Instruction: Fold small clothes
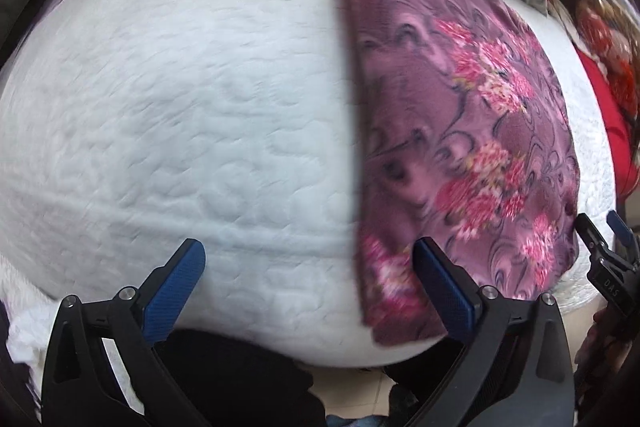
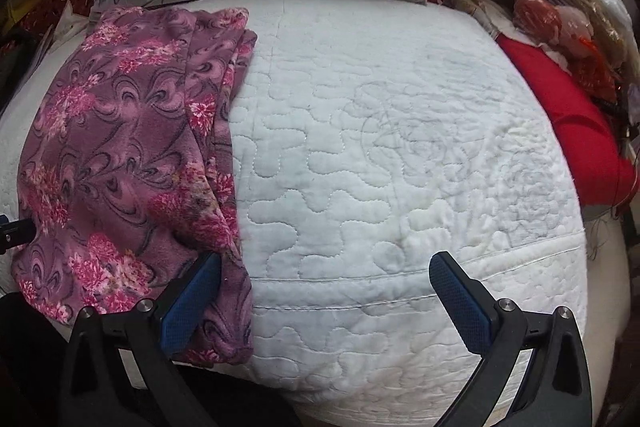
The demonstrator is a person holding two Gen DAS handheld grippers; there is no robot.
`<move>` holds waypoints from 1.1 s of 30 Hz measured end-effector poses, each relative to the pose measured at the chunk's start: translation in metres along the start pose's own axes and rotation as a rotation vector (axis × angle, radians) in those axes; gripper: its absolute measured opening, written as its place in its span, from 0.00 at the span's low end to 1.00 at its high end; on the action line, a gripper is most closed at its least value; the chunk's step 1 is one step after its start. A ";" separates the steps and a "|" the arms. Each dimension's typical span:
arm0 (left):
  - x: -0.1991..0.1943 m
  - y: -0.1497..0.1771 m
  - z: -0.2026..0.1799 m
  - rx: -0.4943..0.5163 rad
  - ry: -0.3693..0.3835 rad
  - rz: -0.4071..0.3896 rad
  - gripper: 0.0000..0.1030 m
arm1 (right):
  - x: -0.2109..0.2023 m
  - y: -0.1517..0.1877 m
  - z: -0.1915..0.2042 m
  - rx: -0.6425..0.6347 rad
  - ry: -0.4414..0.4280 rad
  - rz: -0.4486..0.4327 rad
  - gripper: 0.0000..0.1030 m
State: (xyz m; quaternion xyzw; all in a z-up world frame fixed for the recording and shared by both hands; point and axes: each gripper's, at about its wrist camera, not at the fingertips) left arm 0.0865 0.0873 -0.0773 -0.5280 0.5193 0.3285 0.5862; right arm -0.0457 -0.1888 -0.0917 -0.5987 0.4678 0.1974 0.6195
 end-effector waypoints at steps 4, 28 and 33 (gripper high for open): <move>-0.019 0.017 0.017 -0.009 -0.058 -0.066 1.00 | -0.022 0.006 0.005 -0.033 0.058 -0.031 1.00; -0.078 0.081 -0.035 0.160 -0.095 -0.258 1.00 | -0.100 0.014 -0.004 0.012 0.010 -0.264 1.00; -0.081 0.087 -0.047 0.196 -0.080 -0.260 1.00 | -0.102 0.018 -0.005 0.016 0.011 -0.265 1.00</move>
Point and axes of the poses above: each gripper's, at about its wrist camera, not at the fingertips, and x roughly the way its jaws point, z to its left, y to its underside, and after that the axes turned 1 degree about -x, right-handed
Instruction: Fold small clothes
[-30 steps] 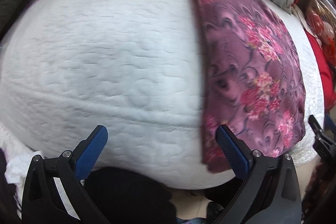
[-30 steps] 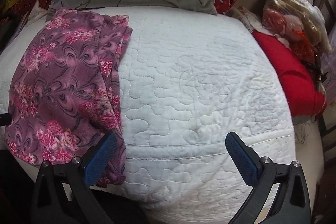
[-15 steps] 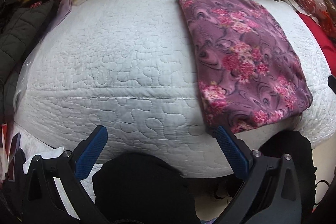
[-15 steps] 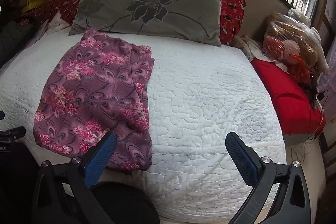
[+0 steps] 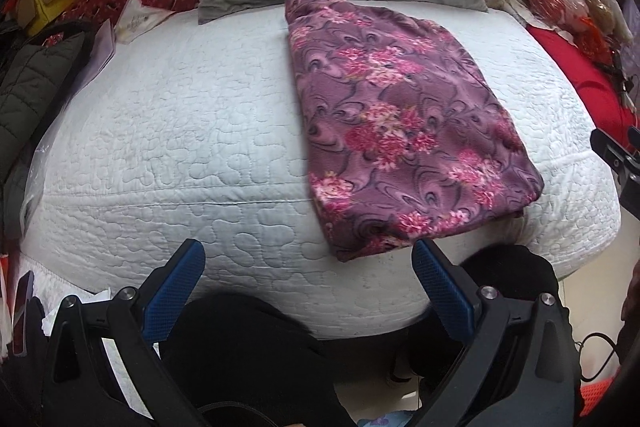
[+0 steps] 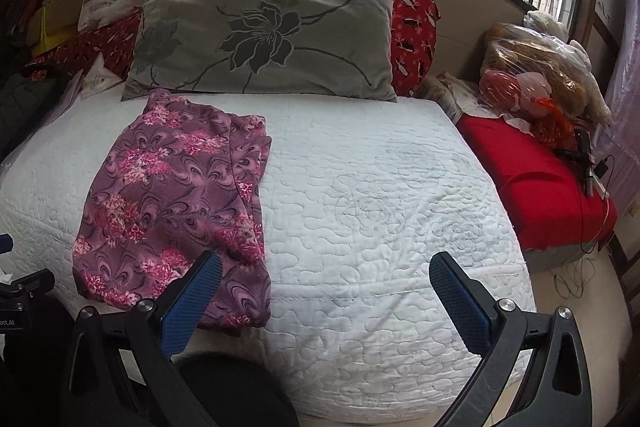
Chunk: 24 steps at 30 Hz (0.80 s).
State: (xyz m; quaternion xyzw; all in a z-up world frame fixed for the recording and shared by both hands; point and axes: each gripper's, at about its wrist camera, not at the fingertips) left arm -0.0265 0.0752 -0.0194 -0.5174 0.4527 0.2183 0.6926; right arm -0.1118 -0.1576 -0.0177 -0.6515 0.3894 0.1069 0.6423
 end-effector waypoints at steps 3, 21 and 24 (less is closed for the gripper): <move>-0.006 0.002 -0.006 0.021 0.014 -0.010 1.00 | -0.002 0.001 0.000 0.005 -0.002 -0.001 1.00; -0.035 0.002 -0.045 0.052 0.124 -0.038 1.00 | -0.009 0.005 -0.009 0.047 -0.007 -0.006 1.00; -0.036 0.002 -0.051 0.069 0.121 -0.032 1.00 | -0.011 0.005 -0.010 0.046 -0.004 -0.010 1.00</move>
Point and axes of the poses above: each gripper's, at about its wrist camera, not at the fingertips, and x roughly the way its jaws point, z to its left, y to its underside, and after that the axes turned 1 degree about -x, right-handed
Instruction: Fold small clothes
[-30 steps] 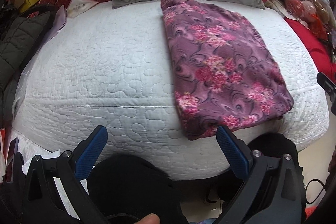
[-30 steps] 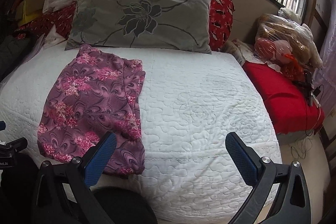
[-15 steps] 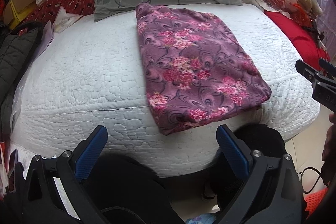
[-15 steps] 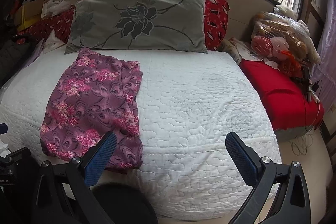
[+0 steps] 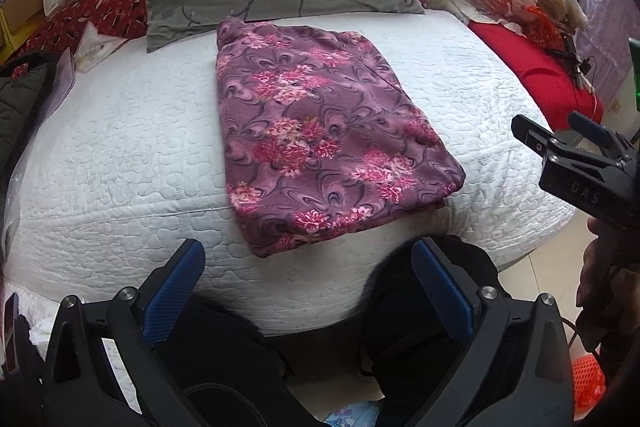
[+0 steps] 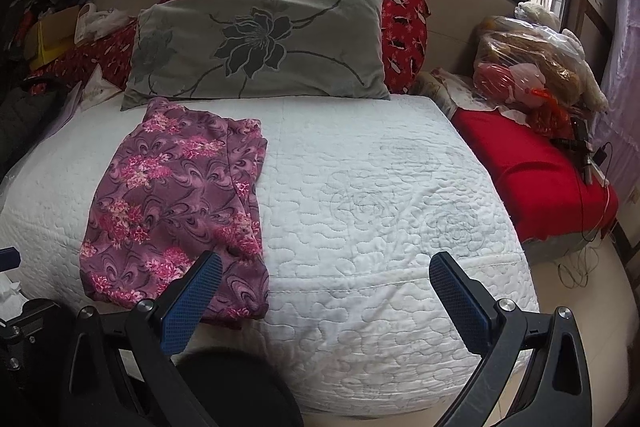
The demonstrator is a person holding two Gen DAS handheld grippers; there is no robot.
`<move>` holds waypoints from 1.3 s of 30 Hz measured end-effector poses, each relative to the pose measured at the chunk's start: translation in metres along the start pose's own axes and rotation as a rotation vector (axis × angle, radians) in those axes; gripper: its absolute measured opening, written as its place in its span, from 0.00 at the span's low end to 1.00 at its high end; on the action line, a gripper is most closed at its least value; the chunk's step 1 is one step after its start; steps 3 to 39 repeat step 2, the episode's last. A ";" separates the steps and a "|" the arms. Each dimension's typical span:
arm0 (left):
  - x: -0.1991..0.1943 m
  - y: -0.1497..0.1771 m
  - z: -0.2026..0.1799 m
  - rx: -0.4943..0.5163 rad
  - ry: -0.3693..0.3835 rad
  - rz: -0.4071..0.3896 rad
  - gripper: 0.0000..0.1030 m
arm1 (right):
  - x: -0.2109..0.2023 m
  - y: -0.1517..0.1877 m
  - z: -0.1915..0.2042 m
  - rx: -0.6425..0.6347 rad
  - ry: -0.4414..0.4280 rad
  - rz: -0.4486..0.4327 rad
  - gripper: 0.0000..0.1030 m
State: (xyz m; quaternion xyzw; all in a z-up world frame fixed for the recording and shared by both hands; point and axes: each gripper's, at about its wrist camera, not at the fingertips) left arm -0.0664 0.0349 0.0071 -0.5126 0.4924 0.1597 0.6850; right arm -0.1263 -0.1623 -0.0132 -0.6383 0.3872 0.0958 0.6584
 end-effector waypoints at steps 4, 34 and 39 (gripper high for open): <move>0.001 0.000 -0.003 0.005 -0.005 0.005 1.00 | -0.001 0.000 -0.001 0.003 0.003 -0.003 1.00; 0.001 0.000 -0.003 0.005 -0.005 0.005 1.00 | -0.001 0.000 -0.001 0.003 0.003 -0.003 1.00; 0.001 0.000 -0.003 0.005 -0.005 0.005 1.00 | -0.001 0.000 -0.001 0.003 0.003 -0.003 1.00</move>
Point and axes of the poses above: each gripper's, at about its wrist camera, not at the fingertips, and x roughly the way its jaws point, z to its left, y to its underside, and after that the axes turned 1 degree about -x, right-handed
